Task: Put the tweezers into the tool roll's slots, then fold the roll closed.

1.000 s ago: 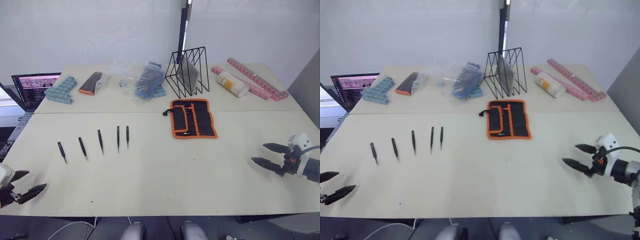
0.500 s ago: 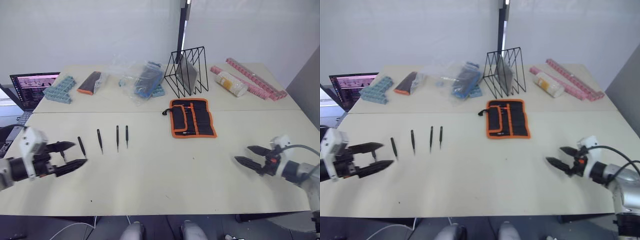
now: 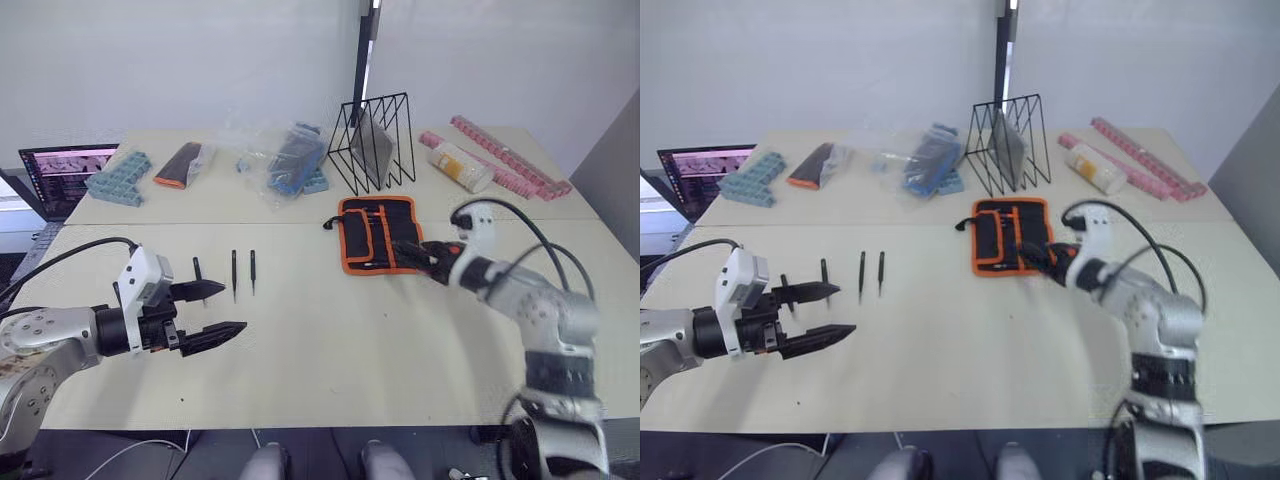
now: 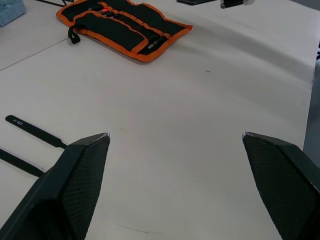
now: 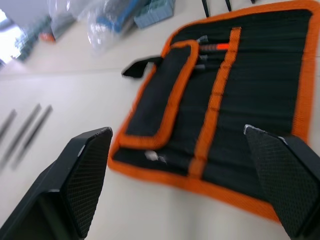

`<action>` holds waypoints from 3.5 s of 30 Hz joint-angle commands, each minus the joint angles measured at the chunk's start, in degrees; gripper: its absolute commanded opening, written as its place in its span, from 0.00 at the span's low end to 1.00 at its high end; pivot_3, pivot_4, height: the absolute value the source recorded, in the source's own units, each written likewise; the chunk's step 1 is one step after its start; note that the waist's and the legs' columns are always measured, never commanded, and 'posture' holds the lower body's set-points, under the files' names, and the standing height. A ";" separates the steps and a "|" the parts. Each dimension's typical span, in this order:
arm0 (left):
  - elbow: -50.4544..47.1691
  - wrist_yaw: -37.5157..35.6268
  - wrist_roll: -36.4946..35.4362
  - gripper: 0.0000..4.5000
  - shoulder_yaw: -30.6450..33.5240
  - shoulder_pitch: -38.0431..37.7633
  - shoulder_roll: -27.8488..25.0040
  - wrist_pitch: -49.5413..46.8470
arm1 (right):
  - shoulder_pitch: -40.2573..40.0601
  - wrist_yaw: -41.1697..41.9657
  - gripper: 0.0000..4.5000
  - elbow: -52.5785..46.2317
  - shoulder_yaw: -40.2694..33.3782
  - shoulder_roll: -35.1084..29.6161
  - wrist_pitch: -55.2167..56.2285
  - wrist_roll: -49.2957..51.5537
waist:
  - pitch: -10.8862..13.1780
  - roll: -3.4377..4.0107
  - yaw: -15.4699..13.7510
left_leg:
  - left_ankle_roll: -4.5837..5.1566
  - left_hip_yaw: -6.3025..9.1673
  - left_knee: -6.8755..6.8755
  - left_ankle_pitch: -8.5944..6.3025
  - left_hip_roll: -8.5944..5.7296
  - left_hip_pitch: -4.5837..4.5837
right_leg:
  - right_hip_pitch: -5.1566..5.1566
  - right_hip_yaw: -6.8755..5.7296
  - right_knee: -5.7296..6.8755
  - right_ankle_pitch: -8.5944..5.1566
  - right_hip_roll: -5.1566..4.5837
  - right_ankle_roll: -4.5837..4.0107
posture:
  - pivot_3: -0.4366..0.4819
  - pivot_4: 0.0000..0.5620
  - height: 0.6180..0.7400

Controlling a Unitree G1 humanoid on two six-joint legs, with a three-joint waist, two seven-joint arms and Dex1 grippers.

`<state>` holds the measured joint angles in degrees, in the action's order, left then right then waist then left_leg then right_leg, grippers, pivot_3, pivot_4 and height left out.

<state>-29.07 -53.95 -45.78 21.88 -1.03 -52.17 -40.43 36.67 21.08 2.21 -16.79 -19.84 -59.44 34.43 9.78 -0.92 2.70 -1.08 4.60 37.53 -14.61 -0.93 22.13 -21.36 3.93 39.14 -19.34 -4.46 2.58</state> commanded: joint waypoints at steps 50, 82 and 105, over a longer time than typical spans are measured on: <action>-8.71 9.65 -1.07 1.00 5.23 -9.43 4.94 1.99 | 17.03 -0.46 0.35 37.13 -6.80 11.24 10.70 1.31 | -0.01 0.00 1.37 | -0.22 0.00 0.28 0.42 -0.01 0.68 | -0.91 0.02 0.76 0.18 0.06 -0.14 | 0.48 0.27 0.99; -5.58 7.57 1.54 1.00 0.78 -4.64 4.31 2.94 | 5.69 19.64 0.01 6.82 23.91 -4.63 -1.73 -5.02 | 0.00 0.00 0.77 | -0.23 0.03 0.27 0.43 -0.05 0.72 | -0.90 0.00 0.63 0.21 0.02 -0.09 | 0.48 0.27 0.99; 32.77 -4.48 34.58 1.00 -30.30 32.14 3.56 28.67 | 0.07 26.25 0.01 -7.33 29.13 -10.00 -4.49 -4.40 | 0.05 -0.12 -0.51 | -0.22 0.08 0.32 0.58 -0.11 0.83 | -0.89 -0.20 0.56 0.34 0.06 -0.05 | 0.48 0.27 0.99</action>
<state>-0.71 -55.77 -15.23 -6.20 29.28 -48.57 -17.99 36.69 47.28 -3.78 13.12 -29.88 -64.22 29.46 9.83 -1.04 2.20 -1.30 4.69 37.84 -14.03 -1.05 22.95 -22.25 3.74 39.69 -18.99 -4.42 2.54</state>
